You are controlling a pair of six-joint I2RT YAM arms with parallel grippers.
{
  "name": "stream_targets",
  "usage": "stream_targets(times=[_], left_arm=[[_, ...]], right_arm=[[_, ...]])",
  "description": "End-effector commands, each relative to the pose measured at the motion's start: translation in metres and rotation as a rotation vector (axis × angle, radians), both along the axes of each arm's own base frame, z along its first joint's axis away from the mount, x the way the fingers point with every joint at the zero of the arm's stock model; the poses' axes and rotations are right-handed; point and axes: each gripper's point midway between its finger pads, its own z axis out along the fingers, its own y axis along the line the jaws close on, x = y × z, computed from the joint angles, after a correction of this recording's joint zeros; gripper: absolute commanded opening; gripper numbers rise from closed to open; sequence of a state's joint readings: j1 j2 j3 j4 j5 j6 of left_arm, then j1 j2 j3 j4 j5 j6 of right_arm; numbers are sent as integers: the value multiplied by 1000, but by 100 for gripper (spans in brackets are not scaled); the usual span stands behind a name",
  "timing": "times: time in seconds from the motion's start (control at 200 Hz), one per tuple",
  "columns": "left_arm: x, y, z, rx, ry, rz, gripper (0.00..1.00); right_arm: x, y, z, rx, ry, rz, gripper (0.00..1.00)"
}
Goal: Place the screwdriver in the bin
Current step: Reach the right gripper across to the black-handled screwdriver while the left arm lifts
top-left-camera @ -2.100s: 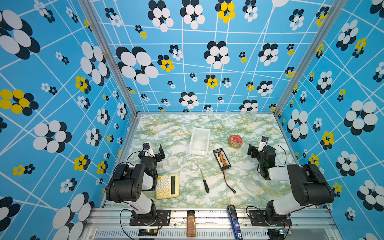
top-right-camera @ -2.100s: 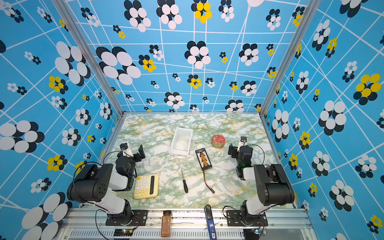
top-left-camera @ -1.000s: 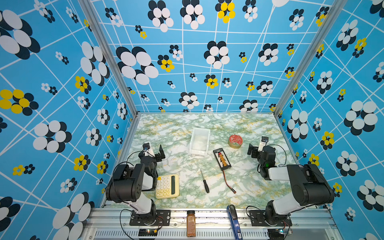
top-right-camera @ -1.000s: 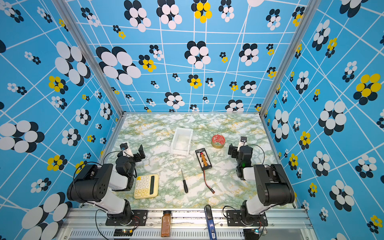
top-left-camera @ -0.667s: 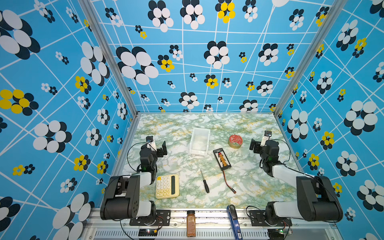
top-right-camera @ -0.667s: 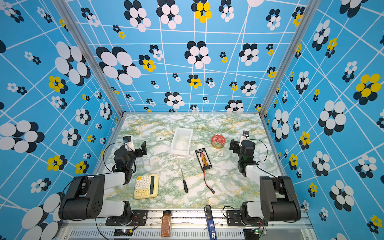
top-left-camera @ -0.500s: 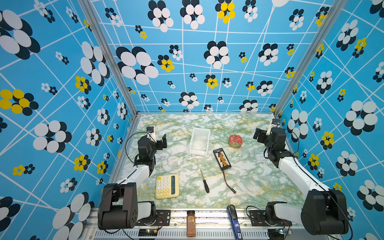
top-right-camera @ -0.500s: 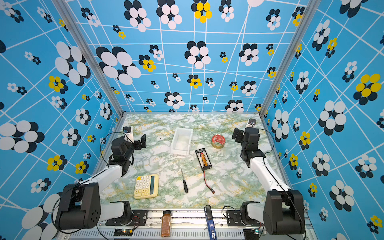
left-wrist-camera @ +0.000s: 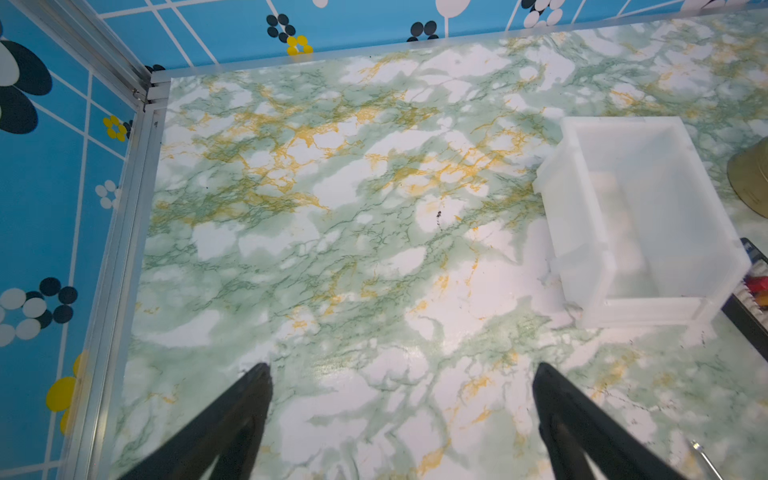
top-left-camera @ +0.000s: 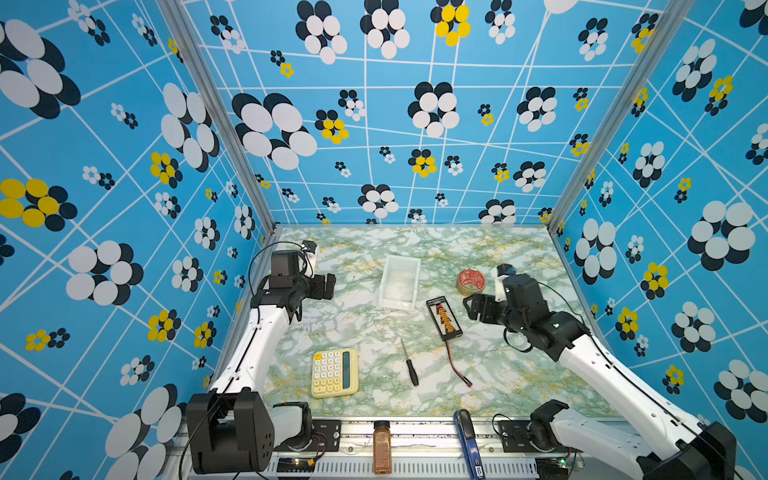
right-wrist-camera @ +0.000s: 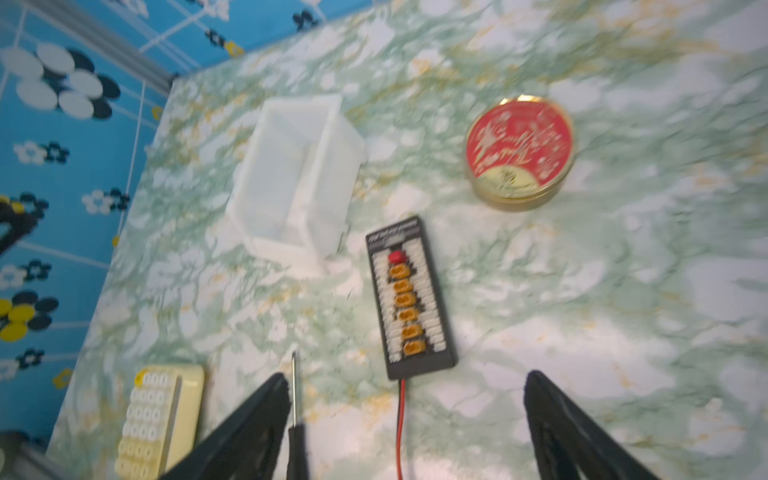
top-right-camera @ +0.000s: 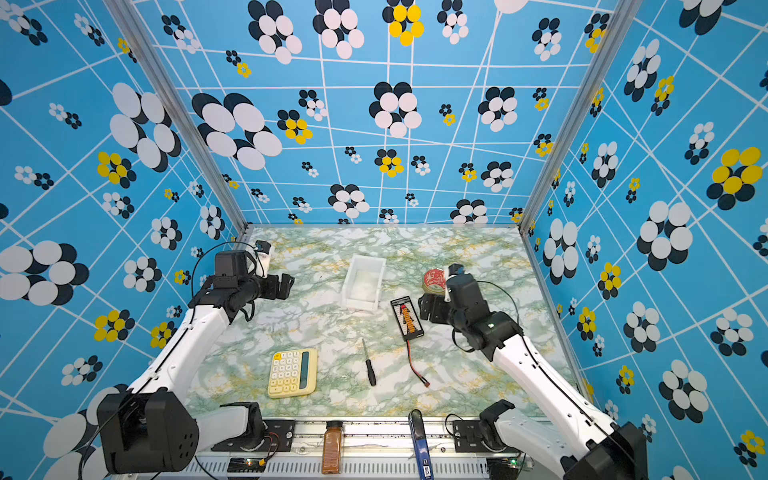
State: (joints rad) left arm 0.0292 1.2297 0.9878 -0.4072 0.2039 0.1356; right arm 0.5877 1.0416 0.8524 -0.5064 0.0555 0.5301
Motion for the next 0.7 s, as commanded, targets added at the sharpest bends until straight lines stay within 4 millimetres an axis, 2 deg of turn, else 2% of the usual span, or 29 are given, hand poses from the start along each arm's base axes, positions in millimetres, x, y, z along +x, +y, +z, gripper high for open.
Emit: stream_targets(times=[0.0, 0.19, 0.28, 0.36, 0.51, 0.595, 0.695], left_arm=[[-24, -9, 8, -6, 64, -46, 99], [-24, -17, 36, -81, 50, -6, 99], [-30, -33, 41, -111, 105, -66, 99], [-41, -51, 45, -157, 130, -162, 99], [-69, -72, 43, -167, 174, -322, 99], [-93, -86, 37, -161, 244, -438, 99], [-112, -95, 29, -138, 303, -517, 99]], right_arm=[[-33, 14, -25, -116, 122, 45, 79], [-67, 74, -52, -225, 176, 214, 79], [-81, 110, -65, -206, 201, 294, 73], [-89, 132, -80, -229, 225, 334, 71], [-101, 157, -105, -264, 284, 390, 65], [-105, 158, -116, -309, 313, 398, 59], [-108, 155, -126, -348, 344, 392, 58]])
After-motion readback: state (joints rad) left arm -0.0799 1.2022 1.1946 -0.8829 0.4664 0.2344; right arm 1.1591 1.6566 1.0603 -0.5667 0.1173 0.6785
